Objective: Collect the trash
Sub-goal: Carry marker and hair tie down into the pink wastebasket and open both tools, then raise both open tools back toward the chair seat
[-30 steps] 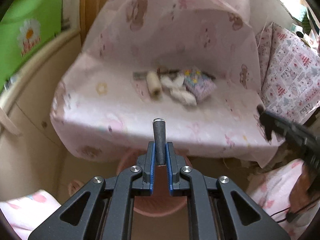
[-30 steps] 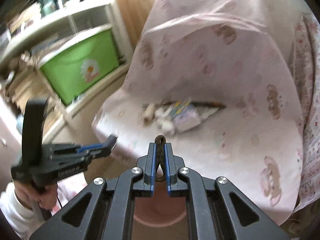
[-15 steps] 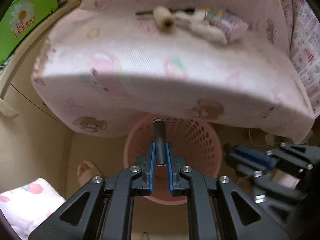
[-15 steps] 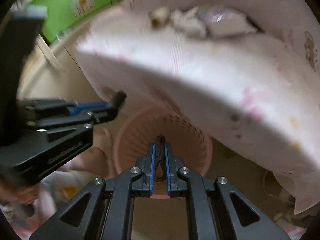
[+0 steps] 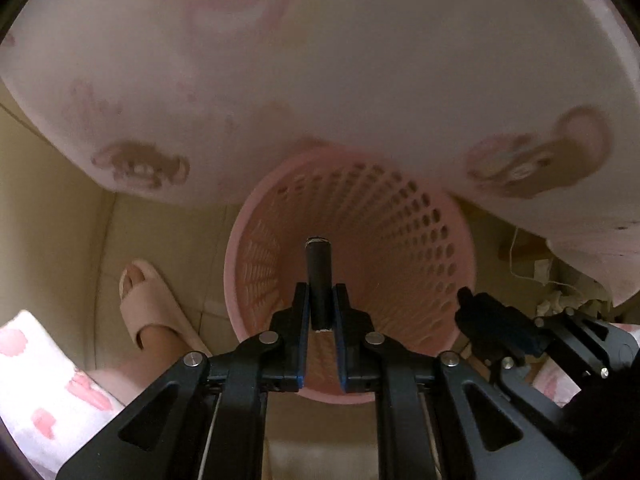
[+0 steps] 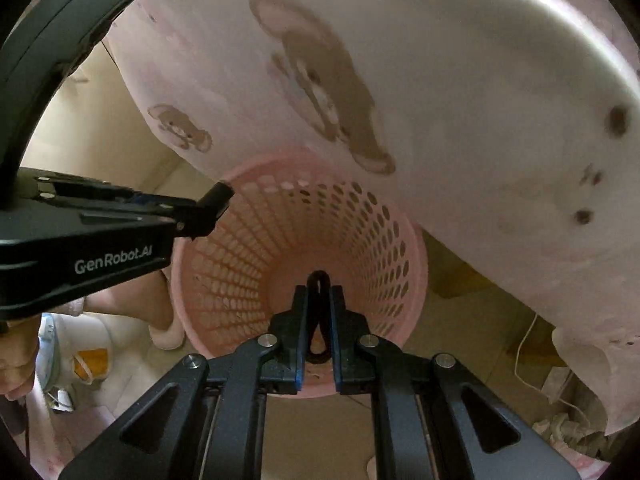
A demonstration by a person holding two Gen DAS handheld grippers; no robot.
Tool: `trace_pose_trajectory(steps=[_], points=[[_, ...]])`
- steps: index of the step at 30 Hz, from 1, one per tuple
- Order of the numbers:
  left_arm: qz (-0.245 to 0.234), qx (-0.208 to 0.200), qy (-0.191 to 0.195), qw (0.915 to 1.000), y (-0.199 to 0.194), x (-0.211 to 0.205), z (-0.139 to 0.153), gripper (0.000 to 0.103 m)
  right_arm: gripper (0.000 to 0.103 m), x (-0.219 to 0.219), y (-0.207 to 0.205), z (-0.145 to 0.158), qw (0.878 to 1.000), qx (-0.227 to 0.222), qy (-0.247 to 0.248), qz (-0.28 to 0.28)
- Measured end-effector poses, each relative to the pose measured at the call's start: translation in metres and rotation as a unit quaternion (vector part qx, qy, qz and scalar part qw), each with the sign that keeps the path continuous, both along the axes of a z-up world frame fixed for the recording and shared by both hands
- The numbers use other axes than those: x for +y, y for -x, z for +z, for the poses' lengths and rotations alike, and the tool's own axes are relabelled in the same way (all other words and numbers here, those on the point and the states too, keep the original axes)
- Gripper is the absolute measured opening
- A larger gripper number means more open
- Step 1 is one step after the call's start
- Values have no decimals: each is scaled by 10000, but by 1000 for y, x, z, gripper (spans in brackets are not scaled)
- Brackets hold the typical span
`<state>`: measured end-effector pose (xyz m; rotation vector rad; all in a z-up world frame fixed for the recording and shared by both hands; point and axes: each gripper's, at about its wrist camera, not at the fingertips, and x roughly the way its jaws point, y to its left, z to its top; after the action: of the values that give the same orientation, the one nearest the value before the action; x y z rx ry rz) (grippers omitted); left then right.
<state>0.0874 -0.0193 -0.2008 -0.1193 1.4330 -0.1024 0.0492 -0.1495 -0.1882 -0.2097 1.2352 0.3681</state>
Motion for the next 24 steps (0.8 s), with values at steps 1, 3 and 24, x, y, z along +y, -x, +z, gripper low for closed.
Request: trace_pose_trajectory(steps=[1,3,24], points=[[53,67,24,10000,0,3,-3,11,9,2,-3,-4,10000,37,24,-9],[106,161,27,9998,0,6,-9,11,9,2,-5,-8,9999,102,24,-30],[373,-395,-677,9962,7,17,21,61,80,-19,-4,17,9985,-258,224,-424]])
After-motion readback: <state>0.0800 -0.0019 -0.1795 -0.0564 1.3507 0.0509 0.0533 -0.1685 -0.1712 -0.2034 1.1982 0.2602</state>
